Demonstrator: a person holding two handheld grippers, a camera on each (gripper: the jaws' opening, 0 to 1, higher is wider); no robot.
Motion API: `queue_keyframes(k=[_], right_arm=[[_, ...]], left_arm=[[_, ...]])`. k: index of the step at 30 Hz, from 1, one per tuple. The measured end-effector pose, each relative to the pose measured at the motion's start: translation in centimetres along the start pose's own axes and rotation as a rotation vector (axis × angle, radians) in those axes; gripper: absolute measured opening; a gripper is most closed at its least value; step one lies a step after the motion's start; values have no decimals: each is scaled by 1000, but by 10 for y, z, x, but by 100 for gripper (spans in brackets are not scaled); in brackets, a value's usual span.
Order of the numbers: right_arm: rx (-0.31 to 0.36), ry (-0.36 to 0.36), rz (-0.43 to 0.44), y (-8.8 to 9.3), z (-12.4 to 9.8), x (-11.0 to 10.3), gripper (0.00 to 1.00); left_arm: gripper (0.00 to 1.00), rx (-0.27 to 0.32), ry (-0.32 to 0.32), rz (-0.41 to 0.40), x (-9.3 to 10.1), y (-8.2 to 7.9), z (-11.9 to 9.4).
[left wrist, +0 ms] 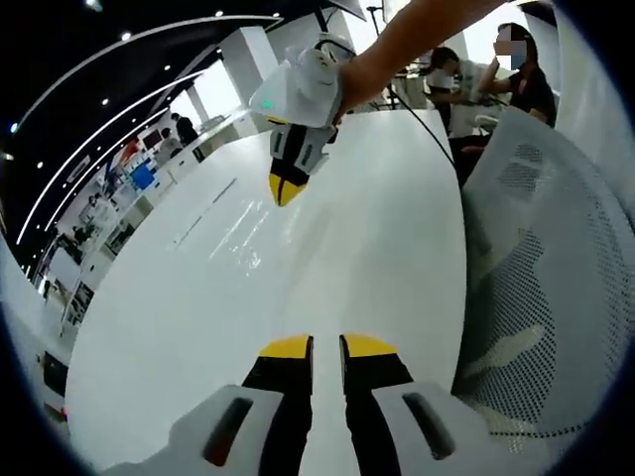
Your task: Open the resealable bag by pulling the two sides of the seal apart until the entire bag opening is separated and visibly accessible.
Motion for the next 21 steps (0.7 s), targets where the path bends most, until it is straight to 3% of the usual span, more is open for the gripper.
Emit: queue_keyframes(k=[9, 10, 12, 13, 14, 21], right_arm=[[-2, -27, 44, 1, 6, 2, 0], [5, -17, 12, 2, 5, 2, 0], [17, -19, 67, 2, 5, 0, 5], [37, -56, 129, 0, 5, -4, 5], [69, -69, 142, -3, 5, -7, 5], [62, -95, 179, -6, 6, -14, 8]], left_arm=[[8, -16, -5, -10, -3, 1, -1], [8, -16, -5, -12, -3, 2, -1], [8, -17, -9, -18, -5, 3, 0], [8, -16, -8, -24, -5, 3, 0], [8, -16, -5, -28, -5, 3, 1], [8, -11, 3, -19, -3, 0, 5]])
Point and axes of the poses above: the point that each gripper's makers call its tool centre point, and the gripper's own axes: z roughly forward along the fingers, x roughly to its right, y roughly out of its underside, the point moved 7 cm from there along -z, roughly backward along the fingers, and after that the axes turned 7 degrees about -z, right-handed, at the moved point
